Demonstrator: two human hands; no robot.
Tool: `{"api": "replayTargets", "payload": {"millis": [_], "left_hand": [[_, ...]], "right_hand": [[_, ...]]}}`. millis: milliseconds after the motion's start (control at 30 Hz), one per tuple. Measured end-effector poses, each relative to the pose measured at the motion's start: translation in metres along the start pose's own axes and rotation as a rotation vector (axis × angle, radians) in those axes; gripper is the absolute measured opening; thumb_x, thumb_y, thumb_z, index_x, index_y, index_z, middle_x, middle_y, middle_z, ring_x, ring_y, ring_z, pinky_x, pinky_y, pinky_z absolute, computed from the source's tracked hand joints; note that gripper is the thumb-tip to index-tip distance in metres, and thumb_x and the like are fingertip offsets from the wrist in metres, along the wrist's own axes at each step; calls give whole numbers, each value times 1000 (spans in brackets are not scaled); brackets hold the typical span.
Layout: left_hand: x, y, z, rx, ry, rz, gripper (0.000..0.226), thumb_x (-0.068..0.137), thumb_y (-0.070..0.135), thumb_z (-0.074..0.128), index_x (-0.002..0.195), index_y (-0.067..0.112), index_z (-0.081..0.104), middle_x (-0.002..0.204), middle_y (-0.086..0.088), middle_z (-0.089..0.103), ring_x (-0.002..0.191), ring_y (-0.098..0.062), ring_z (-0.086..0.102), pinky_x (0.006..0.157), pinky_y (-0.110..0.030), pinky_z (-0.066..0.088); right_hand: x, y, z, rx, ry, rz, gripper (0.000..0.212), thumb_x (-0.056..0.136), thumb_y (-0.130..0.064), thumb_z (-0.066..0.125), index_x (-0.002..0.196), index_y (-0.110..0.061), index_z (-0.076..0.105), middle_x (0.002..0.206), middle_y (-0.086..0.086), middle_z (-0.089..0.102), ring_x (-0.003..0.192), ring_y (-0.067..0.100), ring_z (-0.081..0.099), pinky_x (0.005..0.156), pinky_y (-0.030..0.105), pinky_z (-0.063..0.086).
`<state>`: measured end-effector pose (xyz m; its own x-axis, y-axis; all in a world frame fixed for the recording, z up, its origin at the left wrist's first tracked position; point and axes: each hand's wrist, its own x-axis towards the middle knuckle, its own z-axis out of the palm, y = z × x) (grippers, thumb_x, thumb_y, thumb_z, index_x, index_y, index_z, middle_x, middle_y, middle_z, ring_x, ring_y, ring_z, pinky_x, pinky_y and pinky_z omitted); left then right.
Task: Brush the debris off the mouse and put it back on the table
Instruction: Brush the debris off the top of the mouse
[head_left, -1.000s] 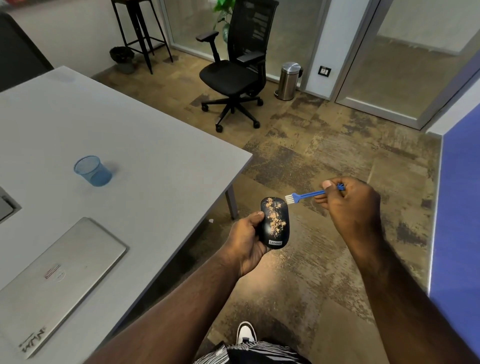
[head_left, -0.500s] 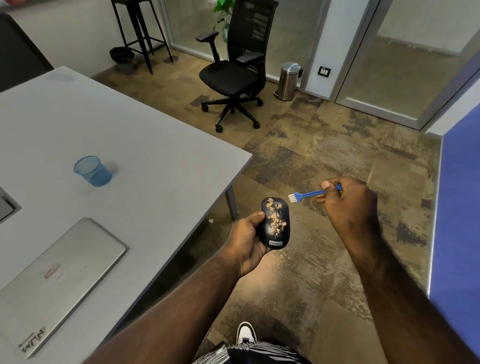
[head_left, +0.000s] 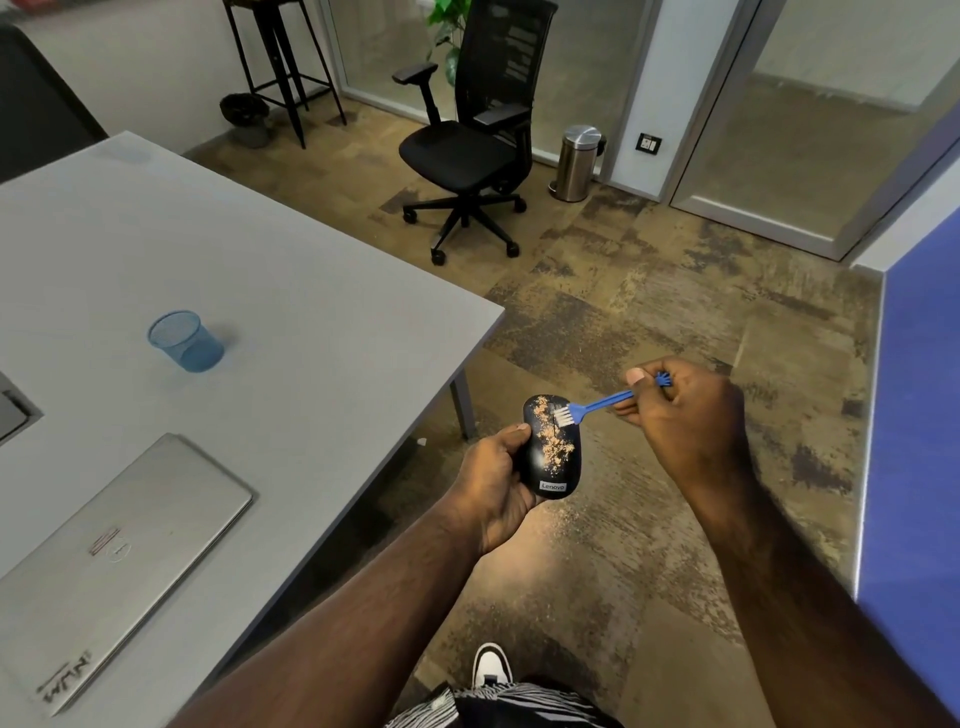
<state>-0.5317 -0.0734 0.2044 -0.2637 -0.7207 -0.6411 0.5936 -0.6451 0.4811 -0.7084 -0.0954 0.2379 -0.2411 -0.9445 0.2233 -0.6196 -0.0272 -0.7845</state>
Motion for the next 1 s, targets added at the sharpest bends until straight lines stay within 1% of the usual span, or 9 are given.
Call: {"api": "replayTargets", "payload": {"millis": [100, 233, 400, 500, 600, 700, 800, 900, 1000], "left_hand": [[0, -2, 0, -6, -5, -2, 29, 100, 14, 36, 102, 3, 63, 90, -13, 74, 89, -27, 67, 84, -43, 53], [-2, -4, -2, -10, -12, -6, 29, 101, 14, 36, 101, 4, 63, 87, -13, 75, 90, -28, 66, 83, -43, 53], [-3, -2, -2, 1, -19, -7, 29, 101, 15, 35, 105, 4, 61, 105, -18, 67, 98, -31, 63, 97, -49, 46], [-3, -2, -2, 13, -19, -8, 29, 101, 15, 34, 106, 4, 60, 107, -18, 66, 102, -33, 62, 97, -49, 46], [-3, -4, -2, 12, -23, -17, 28, 101, 15, 34, 107, 3, 60, 111, -20, 64, 112, -37, 57, 101, -51, 44], [-3, -4, -2, 12, -26, -13, 33, 101, 16, 34, 117, 1, 59, 121, -23, 62, 115, -38, 56, 102, -51, 43], [-2, -2, -3, 7, -19, -12, 35, 102, 16, 33, 120, 1, 58, 128, -24, 60, 116, -37, 56, 103, -52, 43], [-2, -3, -4, -7, -7, -23, 33, 101, 16, 34, 118, 0, 58, 126, -24, 60, 116, -38, 57, 102, -52, 44], [-2, -3, -5, -17, 0, -24, 33, 101, 16, 35, 119, 0, 58, 119, -22, 64, 110, -36, 60, 99, -50, 46]], "right_hand": [[3, 3, 3, -91, 7, 20, 14, 96, -22, 62, 95, -13, 72, 69, -6, 71, 70, 18, 74, 67, 39, 62], [9, 5, 0, -140, 69, 41, 21, 97, -26, 59, 103, -10, 72, 73, -3, 72, 74, 19, 74, 69, 32, 60], [2, 3, -4, -6, 25, 14, 11, 94, -22, 64, 93, -16, 73, 70, -10, 72, 68, 14, 74, 66, 44, 63], [1, 3, 1, -28, -17, 23, 11, 95, -17, 63, 95, -12, 73, 68, -7, 71, 68, 14, 74, 70, 44, 63], [4, 3, 0, -50, 31, 39, 17, 96, -20, 62, 100, -9, 73, 70, -4, 72, 71, 14, 74, 73, 43, 62], [3, 3, -3, -3, 42, 15, 13, 95, -21, 64, 95, -12, 74, 70, -5, 72, 65, 14, 73, 65, 45, 63], [-3, 4, -2, -28, -3, -17, 10, 94, -19, 64, 92, -14, 73, 67, -10, 70, 63, 12, 73, 62, 38, 62], [0, 6, -3, -87, 41, -17, 13, 95, -19, 62, 97, -11, 73, 64, -16, 64, 68, 15, 74, 64, 28, 58], [0, 7, -5, -1, 56, -5, 12, 94, -22, 63, 94, -15, 73, 68, -12, 69, 65, 17, 73, 62, 44, 62]]}}
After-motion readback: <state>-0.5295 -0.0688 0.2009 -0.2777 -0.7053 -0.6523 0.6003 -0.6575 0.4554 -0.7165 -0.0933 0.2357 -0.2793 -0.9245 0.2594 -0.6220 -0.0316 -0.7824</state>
